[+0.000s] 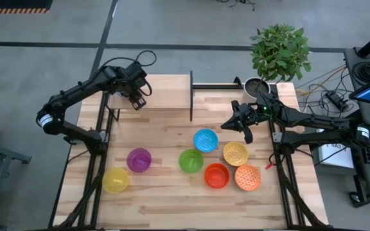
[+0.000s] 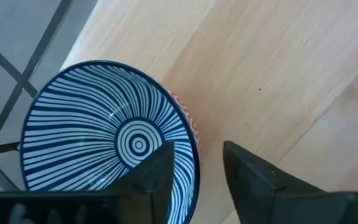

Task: Place and stack bowls onto a shelf
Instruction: Put the green bowl on the shelf

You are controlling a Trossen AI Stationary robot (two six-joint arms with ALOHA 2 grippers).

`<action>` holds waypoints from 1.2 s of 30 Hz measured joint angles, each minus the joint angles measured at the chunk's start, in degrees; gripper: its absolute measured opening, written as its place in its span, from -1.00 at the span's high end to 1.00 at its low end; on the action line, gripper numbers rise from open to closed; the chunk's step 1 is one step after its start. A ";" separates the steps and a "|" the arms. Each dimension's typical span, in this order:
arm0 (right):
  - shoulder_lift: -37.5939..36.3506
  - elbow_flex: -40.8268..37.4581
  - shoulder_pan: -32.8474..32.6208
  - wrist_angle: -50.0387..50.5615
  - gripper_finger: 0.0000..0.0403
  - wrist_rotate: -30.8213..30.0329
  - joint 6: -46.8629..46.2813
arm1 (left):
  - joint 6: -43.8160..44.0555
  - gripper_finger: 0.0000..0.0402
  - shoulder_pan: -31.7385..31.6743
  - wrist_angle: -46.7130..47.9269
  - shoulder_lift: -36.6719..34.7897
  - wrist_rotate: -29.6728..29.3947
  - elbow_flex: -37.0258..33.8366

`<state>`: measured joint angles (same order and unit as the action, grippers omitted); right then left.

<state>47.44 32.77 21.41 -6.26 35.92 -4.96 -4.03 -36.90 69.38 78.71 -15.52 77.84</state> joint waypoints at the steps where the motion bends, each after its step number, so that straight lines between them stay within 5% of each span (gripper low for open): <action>1: 0.00 0.00 0.00 0.00 0.96 0.00 -0.19 | 0.00 0.32 0.03 0.00 -0.53 -0.01 0.00; 8: 0.00 -0.02 0.00 -0.15 0.96 0.00 -0.58 | -0.85 0.24 0.49 -1.08 -5.66 0.47 0.02; 12: 0.00 -0.02 0.00 -0.25 0.96 0.00 -0.58 | 1.22 0.24 3.22 -6.67 -10.67 8.15 -0.35; 24: 0.04 -0.04 -0.04 -1.42 0.95 -3.36 -7.98 | 6.51 0.24 29.01 -41.73 -27.87 13.26 -16.95; 28: 0.04 -0.04 -1.82 -6.36 0.95 -5.08 -10.18 | 6.51 0.24 35.05 -49.57 -30.20 11.51 -22.65; 36: 3.73 5.18 -13.57 -8.48 0.95 -14.95 -6.31 | 6.67 0.24 38.72 -49.89 -32.83 -0.95 -27.64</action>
<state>51.17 37.96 7.84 -14.74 20.97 -11.28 2.64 1.83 19.49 45.88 -16.47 50.20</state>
